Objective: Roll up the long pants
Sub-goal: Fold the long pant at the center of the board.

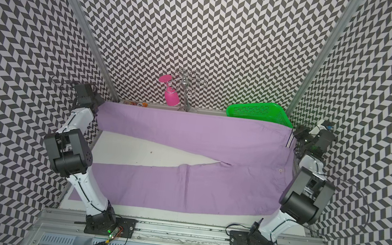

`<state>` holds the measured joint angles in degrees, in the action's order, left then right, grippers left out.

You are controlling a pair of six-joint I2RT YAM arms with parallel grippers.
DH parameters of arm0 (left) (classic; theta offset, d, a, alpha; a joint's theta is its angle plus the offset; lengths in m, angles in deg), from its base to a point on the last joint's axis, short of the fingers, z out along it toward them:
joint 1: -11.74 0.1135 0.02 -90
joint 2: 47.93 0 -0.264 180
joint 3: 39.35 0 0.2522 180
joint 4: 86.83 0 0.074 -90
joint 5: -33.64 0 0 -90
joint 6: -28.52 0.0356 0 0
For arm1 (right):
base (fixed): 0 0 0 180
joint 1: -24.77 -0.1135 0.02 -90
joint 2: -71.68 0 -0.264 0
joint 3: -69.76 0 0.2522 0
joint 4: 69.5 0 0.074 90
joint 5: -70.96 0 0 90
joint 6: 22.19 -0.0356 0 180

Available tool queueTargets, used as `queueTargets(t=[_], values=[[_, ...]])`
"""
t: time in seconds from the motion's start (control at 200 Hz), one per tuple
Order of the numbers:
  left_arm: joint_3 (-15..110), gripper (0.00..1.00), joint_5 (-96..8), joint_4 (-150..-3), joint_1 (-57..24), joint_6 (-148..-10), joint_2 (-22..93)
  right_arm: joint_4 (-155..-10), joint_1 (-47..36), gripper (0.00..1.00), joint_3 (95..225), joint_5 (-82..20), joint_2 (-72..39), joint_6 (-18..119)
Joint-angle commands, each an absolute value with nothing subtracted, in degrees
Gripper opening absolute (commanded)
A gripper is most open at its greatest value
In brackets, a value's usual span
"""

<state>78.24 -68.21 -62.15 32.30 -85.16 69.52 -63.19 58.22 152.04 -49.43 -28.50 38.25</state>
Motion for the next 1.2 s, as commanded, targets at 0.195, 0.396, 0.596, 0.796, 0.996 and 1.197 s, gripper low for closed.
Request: queueTargets(t=[0.195,0.396,0.596,0.796,0.996,1.197], values=[[121.23,0.00,-65.60,-47.85,27.24,-84.54,87.58,-48.57,59.01,0.00,157.37,-45.22,-32.55,31.46],[119.48,0.00,-62.67,-52.23,25.45,-85.74,84.93,-43.99,58.87,0.00,163.14,-48.04,-36.17,28.87],[84.10,0.00,-66.52,-63.65,27.10,-86.90,63.09,-41.61,60.89,0.00,160.51,-50.53,-34.95,27.18],[47.83,0.00,-66.30,-77.65,32.77,-89.88,40.70,-40.99,62.16,0.00,155.97,-53.80,-34.78,26.25],[29.50,0.00,-68.74,-77.26,34.04,-89.16,25.22,-41.86,62.71,0.00,151.88,-52.87,-34.97,27.28],[16.83,0.00,-77.98,-76.83,35.12,-91.79,15.74,-39.23,65.59,0.00,146.03,-53.14,-34.34,26.45]])
